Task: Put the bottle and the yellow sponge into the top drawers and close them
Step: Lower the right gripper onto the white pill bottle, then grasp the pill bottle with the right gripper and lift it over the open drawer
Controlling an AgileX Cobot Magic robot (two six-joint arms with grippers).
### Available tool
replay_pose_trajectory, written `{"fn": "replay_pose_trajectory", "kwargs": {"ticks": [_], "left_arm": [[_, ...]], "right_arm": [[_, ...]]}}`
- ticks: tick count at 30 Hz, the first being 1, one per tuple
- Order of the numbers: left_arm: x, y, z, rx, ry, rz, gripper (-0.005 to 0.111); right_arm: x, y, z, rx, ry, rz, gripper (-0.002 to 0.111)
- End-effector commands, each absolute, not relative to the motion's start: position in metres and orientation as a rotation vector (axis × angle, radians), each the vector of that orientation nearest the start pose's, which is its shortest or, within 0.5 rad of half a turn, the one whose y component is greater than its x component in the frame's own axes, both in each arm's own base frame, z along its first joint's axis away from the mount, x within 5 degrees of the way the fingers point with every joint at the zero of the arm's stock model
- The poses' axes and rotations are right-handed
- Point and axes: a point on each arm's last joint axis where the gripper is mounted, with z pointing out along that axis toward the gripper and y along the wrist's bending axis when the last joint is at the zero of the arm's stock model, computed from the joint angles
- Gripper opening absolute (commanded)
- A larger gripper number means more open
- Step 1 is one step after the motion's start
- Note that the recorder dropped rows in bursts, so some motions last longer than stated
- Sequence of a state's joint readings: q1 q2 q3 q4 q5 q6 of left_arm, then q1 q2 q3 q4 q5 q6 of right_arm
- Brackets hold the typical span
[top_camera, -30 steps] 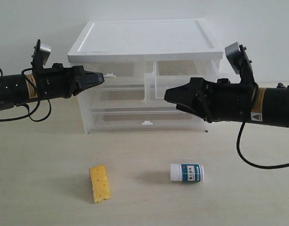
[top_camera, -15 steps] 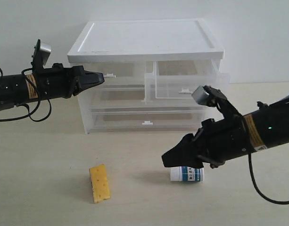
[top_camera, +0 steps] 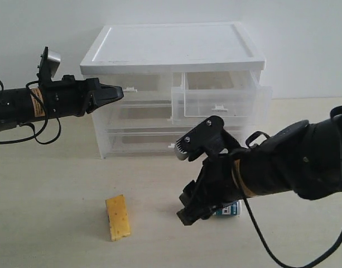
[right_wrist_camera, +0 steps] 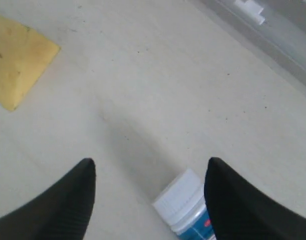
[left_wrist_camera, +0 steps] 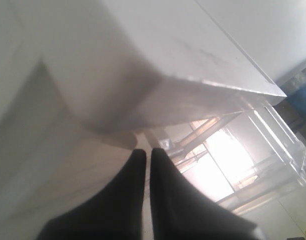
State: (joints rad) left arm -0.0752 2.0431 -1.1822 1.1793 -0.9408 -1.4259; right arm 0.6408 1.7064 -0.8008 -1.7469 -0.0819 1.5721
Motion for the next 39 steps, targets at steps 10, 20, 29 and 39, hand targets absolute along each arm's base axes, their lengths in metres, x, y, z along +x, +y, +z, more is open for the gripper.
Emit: {"fn": "replay_pose_trajectory", "kwargs": {"ticks": [10,20,29,39], "left_arm": [[0.422,-0.090,0.180,0.073,1.908,-1.071,0.004],[0.421,-0.091,0.179,0.093,1.916,-1.067,0.004],[0.421,-0.091,0.179,0.093,1.916,-1.067,0.004],[0.421,-0.091,0.179,0.093,1.916,-1.067,0.004]], "right_arm": [[0.253,0.162,0.159,-0.837,2.447,-0.371,0.057],[0.251,0.186,0.159,-1.280,2.224,-0.161,0.057],[0.269,0.203,0.136,-1.437,2.146,-0.181,0.057],[0.275,0.200,0.114,-1.535,2.179,-0.305,0.030]]}}
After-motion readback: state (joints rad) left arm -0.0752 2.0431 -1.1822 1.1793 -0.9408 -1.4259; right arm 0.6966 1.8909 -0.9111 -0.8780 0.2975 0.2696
